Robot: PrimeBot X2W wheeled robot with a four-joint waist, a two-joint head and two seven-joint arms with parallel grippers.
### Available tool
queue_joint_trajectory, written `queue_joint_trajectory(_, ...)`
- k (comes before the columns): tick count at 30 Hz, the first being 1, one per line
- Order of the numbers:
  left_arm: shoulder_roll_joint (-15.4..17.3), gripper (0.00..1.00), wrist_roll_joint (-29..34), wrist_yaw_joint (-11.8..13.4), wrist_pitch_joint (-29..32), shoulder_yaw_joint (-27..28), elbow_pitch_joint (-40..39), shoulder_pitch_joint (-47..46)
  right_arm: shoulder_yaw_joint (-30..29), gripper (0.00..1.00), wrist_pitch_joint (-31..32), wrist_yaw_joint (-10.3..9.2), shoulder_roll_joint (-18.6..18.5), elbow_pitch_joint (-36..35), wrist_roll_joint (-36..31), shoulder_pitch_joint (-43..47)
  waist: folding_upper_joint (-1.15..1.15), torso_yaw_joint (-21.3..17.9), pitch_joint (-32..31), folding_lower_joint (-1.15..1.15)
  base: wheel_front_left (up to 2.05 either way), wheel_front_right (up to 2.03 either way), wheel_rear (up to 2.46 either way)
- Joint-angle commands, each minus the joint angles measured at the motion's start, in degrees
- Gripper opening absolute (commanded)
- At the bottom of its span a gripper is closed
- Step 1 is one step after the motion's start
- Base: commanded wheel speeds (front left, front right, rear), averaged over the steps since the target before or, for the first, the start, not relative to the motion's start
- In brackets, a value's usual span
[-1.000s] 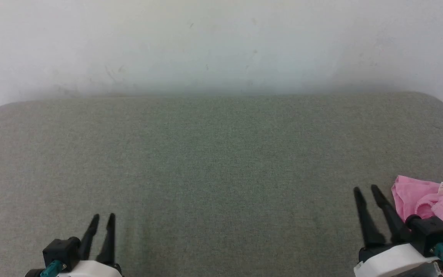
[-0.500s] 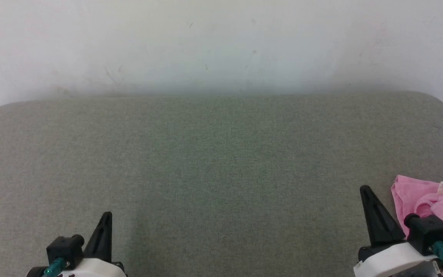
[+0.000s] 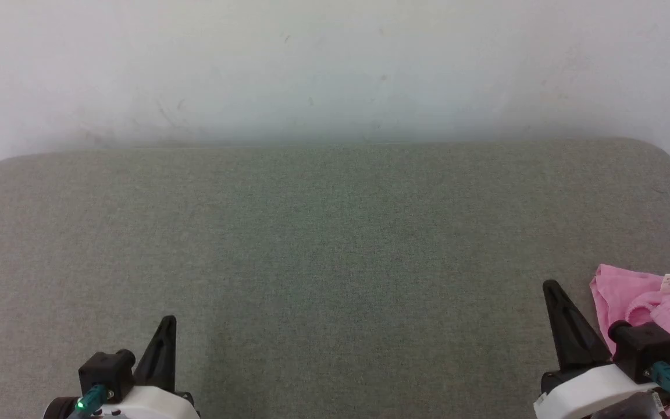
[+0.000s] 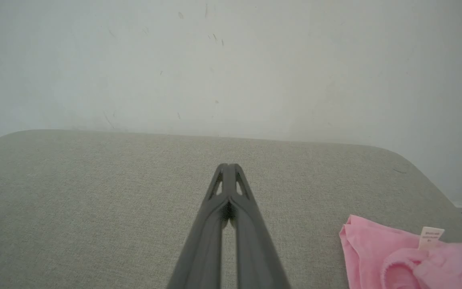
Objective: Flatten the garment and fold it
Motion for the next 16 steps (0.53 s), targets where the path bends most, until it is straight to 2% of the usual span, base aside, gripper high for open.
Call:
queue_joint_trajectory(1, -0.43, 0.00, 0.67, 0.48, 0.31, 0.26, -0.61, -0.68, -0.04, 0.00, 0.24, -0.01, 0.07, 0.22, -0.61, -1.03, 0.00, -0.01, 0.00, 0.00, 0.00, 0.00, 0.00)
queue_joint_trajectory(16, -1.57, 0.00, 2.74, 0.78, 1.90, 0.60, -2.37, -1.07, -0.06, 0.00, 0.91, -0.01, 0.10, 0.66, -1.45, -1.97, 0.00, -0.16, 0.02, -0.01, 0.00, 0.00, 0.00)
